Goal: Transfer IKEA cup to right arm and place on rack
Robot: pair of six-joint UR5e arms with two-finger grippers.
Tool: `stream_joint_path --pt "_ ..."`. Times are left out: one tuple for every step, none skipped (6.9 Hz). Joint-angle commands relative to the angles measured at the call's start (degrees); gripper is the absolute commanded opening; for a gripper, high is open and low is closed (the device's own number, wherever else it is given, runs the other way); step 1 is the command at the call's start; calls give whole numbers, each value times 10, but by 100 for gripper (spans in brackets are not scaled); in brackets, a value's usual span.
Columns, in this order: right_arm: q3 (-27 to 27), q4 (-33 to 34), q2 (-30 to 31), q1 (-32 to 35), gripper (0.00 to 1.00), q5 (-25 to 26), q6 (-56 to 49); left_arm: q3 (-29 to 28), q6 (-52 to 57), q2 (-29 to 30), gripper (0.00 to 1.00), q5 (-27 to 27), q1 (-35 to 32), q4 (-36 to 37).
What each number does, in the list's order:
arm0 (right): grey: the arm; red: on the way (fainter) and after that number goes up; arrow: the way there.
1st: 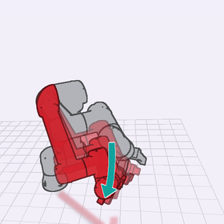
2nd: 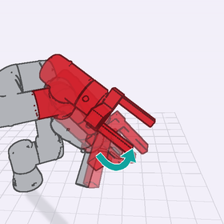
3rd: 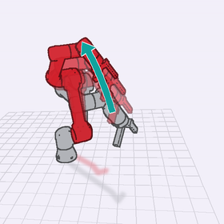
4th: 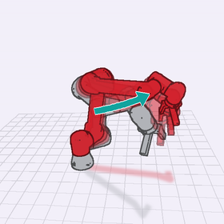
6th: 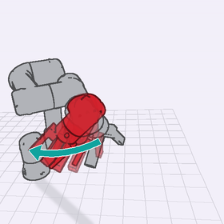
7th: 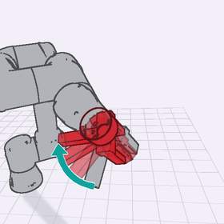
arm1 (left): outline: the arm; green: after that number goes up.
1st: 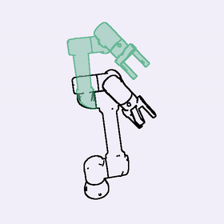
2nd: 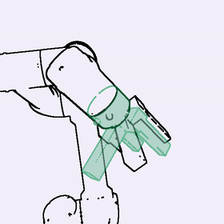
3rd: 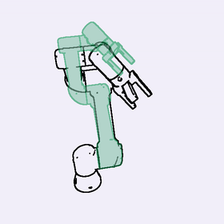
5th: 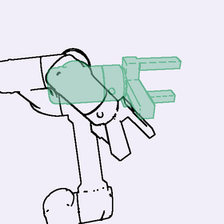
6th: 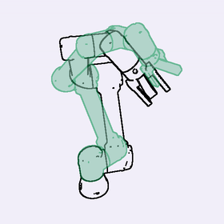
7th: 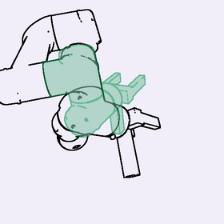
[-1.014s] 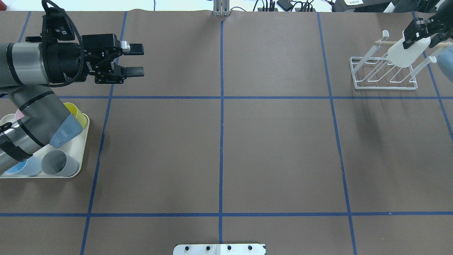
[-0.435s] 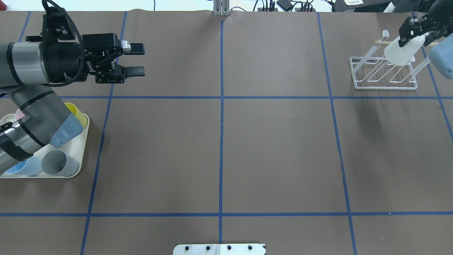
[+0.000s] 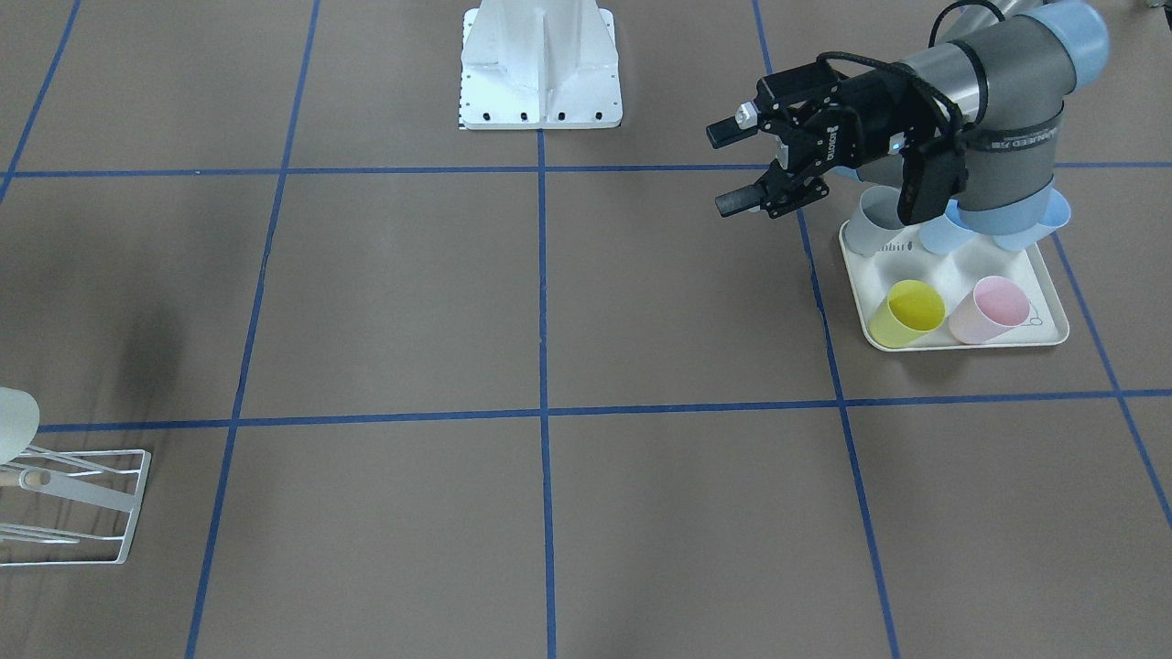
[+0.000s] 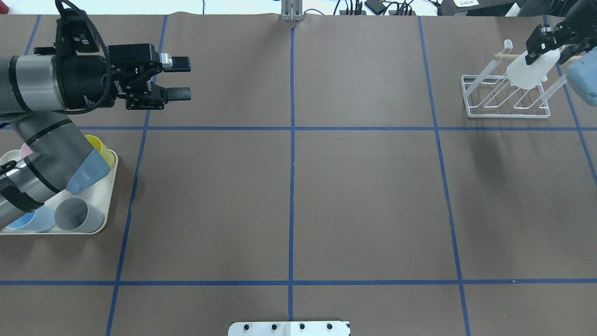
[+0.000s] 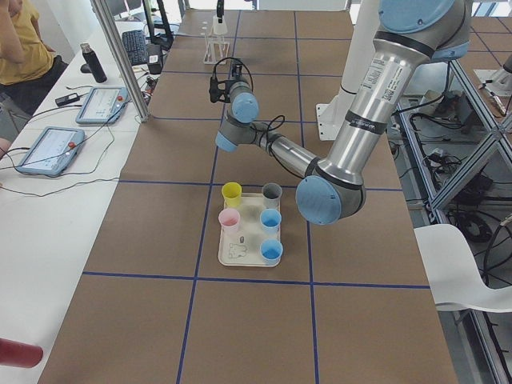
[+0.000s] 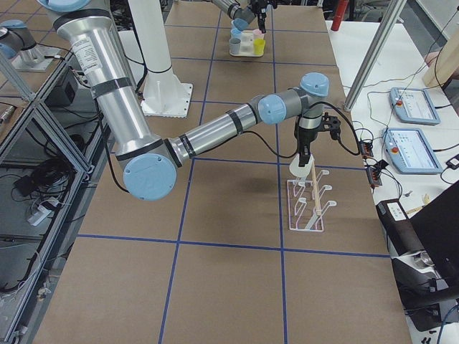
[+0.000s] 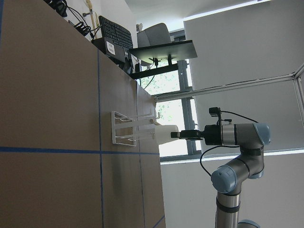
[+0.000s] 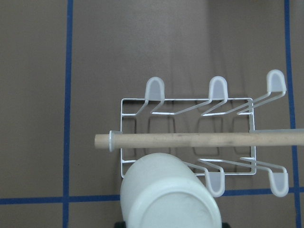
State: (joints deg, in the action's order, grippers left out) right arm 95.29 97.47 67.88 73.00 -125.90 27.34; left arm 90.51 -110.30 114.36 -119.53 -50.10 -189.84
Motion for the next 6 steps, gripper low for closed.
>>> stream_joint_path --pt "-7 0 1 -4 0 -3 0 0 0 1 99 0 0 1" --pt "-16 0 1 -13 0 -6 -1 0 0 0 99 0 0 0" --pt "-26 -1 -1 -16 0 -6 -3 1 0 -1 99 0 0 0" --pt "-37 -1 -6 -24 30 -5 -3 1 0 0 99 0 0 0" --pt "-44 -5 -6 -32 47 -2 -4 1 1 -2 99 0 0 0" --pt "-54 -32 -6 -32 64 -3 -1 0 1 -2 99 0 0 0"
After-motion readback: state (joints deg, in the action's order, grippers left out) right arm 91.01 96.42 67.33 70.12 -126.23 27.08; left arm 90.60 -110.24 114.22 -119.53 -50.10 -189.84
